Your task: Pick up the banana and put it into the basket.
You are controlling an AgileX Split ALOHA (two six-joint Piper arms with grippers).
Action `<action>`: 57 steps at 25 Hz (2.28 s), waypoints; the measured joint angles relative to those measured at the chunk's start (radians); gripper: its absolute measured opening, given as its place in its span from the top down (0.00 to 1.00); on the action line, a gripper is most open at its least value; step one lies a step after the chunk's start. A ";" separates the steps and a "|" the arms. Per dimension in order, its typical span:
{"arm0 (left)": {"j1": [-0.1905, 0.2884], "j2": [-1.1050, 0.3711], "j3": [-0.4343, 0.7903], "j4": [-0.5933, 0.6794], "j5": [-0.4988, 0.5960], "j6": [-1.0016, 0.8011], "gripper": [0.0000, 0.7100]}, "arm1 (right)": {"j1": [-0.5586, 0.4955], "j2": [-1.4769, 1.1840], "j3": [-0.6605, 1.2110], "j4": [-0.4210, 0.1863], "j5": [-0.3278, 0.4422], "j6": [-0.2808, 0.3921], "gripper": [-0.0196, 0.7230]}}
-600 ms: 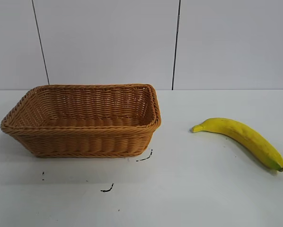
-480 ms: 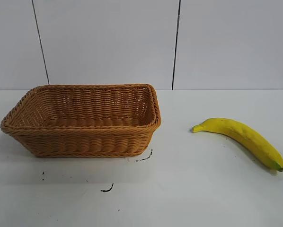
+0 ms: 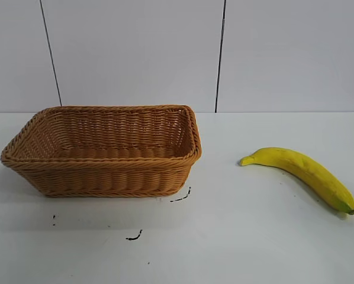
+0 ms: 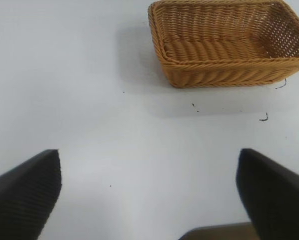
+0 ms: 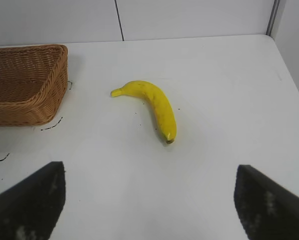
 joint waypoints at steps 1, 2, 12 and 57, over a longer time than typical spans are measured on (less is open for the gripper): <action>0.000 0.000 0.000 0.000 0.000 0.000 0.03 | 0.000 0.050 -0.018 0.000 -0.001 0.000 0.11; 0.000 0.000 0.000 0.000 0.000 0.000 0.03 | 0.000 0.114 -0.040 -0.001 -0.002 -0.007 0.11; 0.000 0.000 0.000 0.000 0.000 0.000 0.03 | 0.000 0.801 -0.226 0.007 -0.008 -0.086 0.11; 0.000 0.000 0.000 0.001 0.000 0.000 0.03 | 0.069 1.839 -0.615 0.086 -0.554 -0.420 0.11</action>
